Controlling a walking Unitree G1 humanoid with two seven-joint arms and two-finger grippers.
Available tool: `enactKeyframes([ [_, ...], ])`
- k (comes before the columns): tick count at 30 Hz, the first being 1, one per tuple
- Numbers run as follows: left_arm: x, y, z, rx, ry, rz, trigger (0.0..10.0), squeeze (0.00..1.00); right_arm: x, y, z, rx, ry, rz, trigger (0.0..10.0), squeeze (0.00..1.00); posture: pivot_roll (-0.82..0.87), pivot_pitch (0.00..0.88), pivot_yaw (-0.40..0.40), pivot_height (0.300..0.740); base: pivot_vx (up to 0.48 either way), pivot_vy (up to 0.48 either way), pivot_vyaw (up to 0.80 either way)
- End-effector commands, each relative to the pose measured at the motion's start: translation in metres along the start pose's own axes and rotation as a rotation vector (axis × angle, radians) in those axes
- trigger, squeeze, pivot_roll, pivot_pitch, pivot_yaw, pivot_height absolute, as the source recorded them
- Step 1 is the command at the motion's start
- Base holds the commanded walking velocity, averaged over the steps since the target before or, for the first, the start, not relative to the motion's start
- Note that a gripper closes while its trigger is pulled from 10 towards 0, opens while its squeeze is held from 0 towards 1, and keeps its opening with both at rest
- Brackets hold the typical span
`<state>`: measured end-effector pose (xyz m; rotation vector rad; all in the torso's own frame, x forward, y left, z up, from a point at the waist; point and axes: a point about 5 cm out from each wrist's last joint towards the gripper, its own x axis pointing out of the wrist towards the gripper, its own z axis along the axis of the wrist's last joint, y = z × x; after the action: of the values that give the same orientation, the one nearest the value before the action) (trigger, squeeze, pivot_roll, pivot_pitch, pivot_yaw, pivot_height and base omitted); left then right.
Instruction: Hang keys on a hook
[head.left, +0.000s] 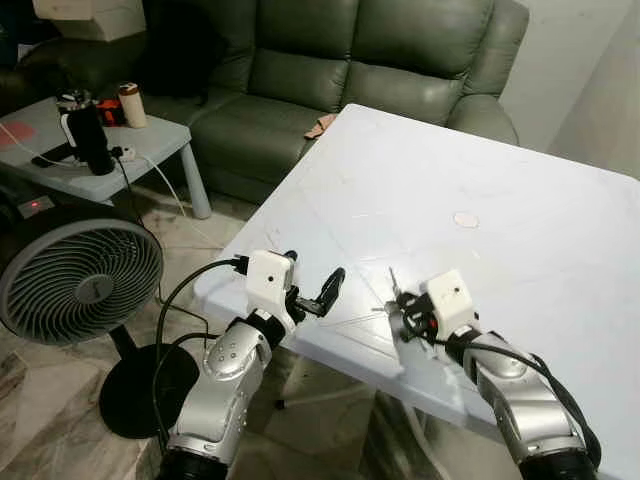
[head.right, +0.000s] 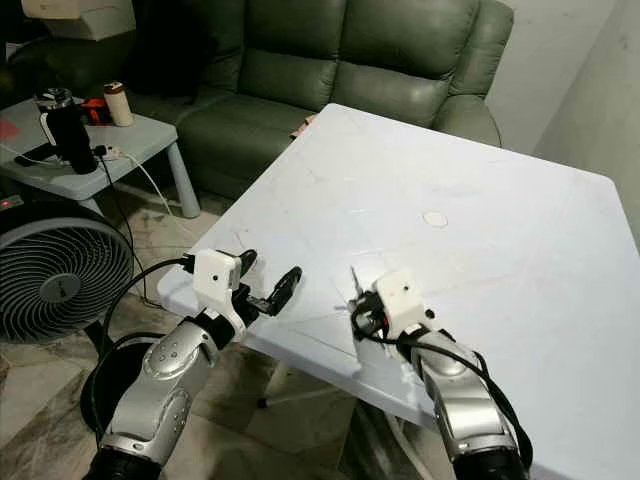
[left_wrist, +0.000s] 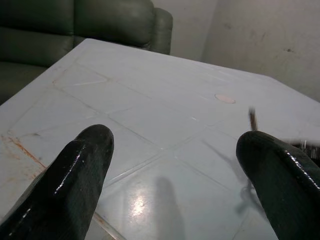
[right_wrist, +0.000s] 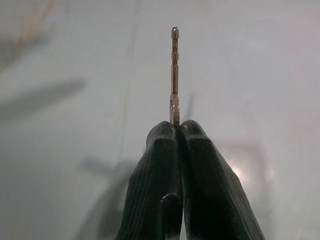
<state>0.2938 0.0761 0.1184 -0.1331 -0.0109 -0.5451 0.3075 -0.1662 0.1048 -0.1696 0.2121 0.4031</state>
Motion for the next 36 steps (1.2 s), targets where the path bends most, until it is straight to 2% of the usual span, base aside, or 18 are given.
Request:
enactKeyframes([
  [1, 0.003, -0.002, 0.003, 0.023, -0.007, -0.007, 10.0, 0.0, 0.0, -0.008, 0.007, 0.037, -0.046, -0.047, 0.0, 0.0, 0.06, 0.016, -0.07, 0.74, 0.0, 0.0, 0.0],
  [4, 0.004, -0.002, 0.004, 0.025, -0.007, -0.005, 10.0, 0.0, -0.002, -0.01, 0.016, 0.075, -0.114, -0.046, 0.0, 0.0, 0.06, 0.017, -0.071, 0.74, 0.0, 0.0, 0.0],
  [6, 0.004, -0.001, 0.004, 0.026, -0.009, -0.002, 10.0, 0.0, -0.001, -0.012, 0.018, 0.121, -0.117, -0.05, 0.0, 0.0, 0.06, 0.019, -0.072, 0.74, 0.0, 0.0, 0.0],
  [9, 0.006, 0.0, 0.005, 0.028, -0.011, 0.005, 10.0, 0.0, -0.001, -0.014, 0.022, 0.108, -0.146, -0.071, 0.0, 0.0, 0.06, 0.021, -0.074, 0.74, 0.0, 0.0, 0.0],
  [13, 0.01, 0.006, 0.012, 0.027, -0.035, 0.031, 10.0, 0.0, 0.0, -0.026, 0.03, 0.22, -0.187, -0.164, 0.0, 0.0, 0.06, 0.027, -0.078, 0.74, 0.0, 0.0, 0.0],
  [19, 0.017, 0.016, 0.023, 0.003, -0.076, 0.077, 10.0, 0.0, -0.003, -0.03, 0.041, 0.286, -0.249, -0.228, 0.0, 0.0, 0.05, 0.026, -0.078, 0.74, 0.0, 0.0, 0.0],
  [23, 0.02, 0.024, 0.031, -0.017, -0.109, 0.117, 10.0, 0.0, -0.005, -0.03, 0.044, 0.329, -0.276, -0.23, 0.0, 0.0, 0.04, 0.024, -0.074, 0.74, 0.0, 0.0, 0.0],
  [24, 0.022, 0.027, 0.034, -0.027, -0.118, 0.137, 10.0, 0.0, -0.005, -0.03, 0.045, 0.347, -0.285, -0.235, 0.5, 0.0, 0.04, 0.024, -0.074, 0.74, 0.0, 0.0, 0.0],
  [25, 0.025, 0.035, 0.041, -0.051, -0.139, 0.175, 10.0, 0.0, -0.007, -0.031, 0.049, 0.345, -0.316, -0.243, 2.3, 0.0, 0.04, 0.023, -0.073, 0.74, 0.0, 0.0, 0.0],
  [26, 0.025, 0.035, 0.041, -0.051, -0.139, 0.175, 10.0, 0.0, -0.007, -0.031, 0.049, 0.345, -0.316, -0.243, 2.3, 0.0, 0.04, 0.023, -0.073, 0.74, 0.0, 0.0, 0.0],
  [27, 0.026, 0.039, 0.044, -0.057, -0.146, 0.196, 10.0, 0.0, -0.008, -0.029, 0.049, 0.348, -0.324, -0.231, 5.3, 0.0, 0.04, 0.023, -0.073, 0.74, 0.0, 0.0, 0.0],
  [28, 0.027, 0.045, 0.049, -0.059, -0.16, 0.223, 10.0, 0.0, -0.008, -0.028, 0.049, 0.362, -0.324, -0.218, 9.9, 0.0, 0.04, 0.021, -0.069, 0.74, 0.0, 0.0, 0.0],
  [33, 0.031, 0.064, 0.064, -0.064, -0.188, 0.29, 10.0, 0.0, -0.013, -0.027, 0.059, 0.383, -0.405, -0.202, 10.0, 0.0, 0.04, 0.021, -0.069, 0.74, 0.0, 0.0, 0.0],
  [34, 0.032, 0.071, 0.072, -0.045, -0.204, 0.308, 10.0, 0.0, -0.015, -0.029, 0.064, 0.378, -0.442, -0.219, 10.0, 0.0, 0.03, 0.017, -0.065, 0.74, 0.0, 0.0, 0.0],
  [36, 0.031, 0.076, 0.078, -0.028, -0.217, 0.314, 10.0, 0.0, -0.016, -0.03, 0.066, 0.383, -0.453, -0.223, 10.0, 0.0, 0.03, 0.017, -0.065, 0.74, 0.0, 0.0, 0.0],
])
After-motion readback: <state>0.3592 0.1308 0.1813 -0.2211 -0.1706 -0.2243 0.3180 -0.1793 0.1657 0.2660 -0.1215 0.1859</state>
